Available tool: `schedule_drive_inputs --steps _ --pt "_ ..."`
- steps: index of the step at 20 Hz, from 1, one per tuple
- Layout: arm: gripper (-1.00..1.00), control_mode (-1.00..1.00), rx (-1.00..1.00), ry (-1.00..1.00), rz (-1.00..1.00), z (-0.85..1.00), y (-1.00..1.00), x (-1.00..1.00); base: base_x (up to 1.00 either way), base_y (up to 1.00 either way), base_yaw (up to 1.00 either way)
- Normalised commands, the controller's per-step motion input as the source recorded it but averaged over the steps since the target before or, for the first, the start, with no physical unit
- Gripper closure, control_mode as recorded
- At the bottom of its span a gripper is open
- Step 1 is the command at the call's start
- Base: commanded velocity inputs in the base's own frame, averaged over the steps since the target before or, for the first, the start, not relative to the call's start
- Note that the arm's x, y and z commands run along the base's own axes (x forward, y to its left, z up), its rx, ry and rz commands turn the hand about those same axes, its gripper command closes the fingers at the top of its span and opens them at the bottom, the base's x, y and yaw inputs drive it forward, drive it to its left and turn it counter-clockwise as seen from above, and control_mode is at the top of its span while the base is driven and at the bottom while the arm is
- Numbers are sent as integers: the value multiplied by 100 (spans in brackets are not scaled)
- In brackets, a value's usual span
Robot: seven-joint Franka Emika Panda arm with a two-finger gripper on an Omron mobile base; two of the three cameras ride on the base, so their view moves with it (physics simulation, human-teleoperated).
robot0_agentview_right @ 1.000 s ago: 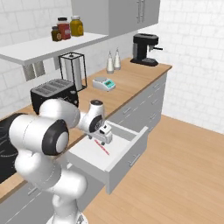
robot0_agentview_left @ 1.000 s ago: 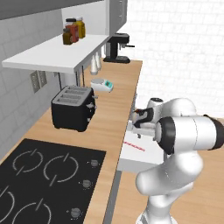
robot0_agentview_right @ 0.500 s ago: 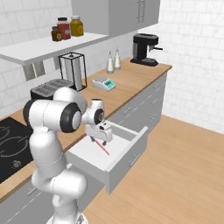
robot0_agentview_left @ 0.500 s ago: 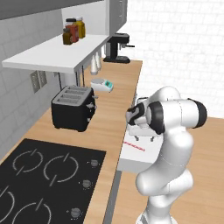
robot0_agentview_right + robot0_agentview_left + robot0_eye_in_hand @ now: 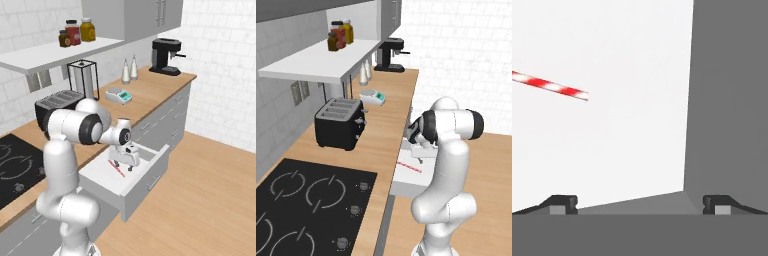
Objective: Take a straw from the drawer in front and place it inside the glass cup on the dining counter.
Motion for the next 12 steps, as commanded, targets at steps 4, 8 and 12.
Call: schedule_drive_inputs --steps 4,8,12 --pt "-100 -100 0 0 0 -47 -35 8 0 0 0" --pt "-100 -100 0 0 0 -45 -38 10 0 0 0" --pt "-100 -100 0 0 0 -42 -54 9 0 0 0"
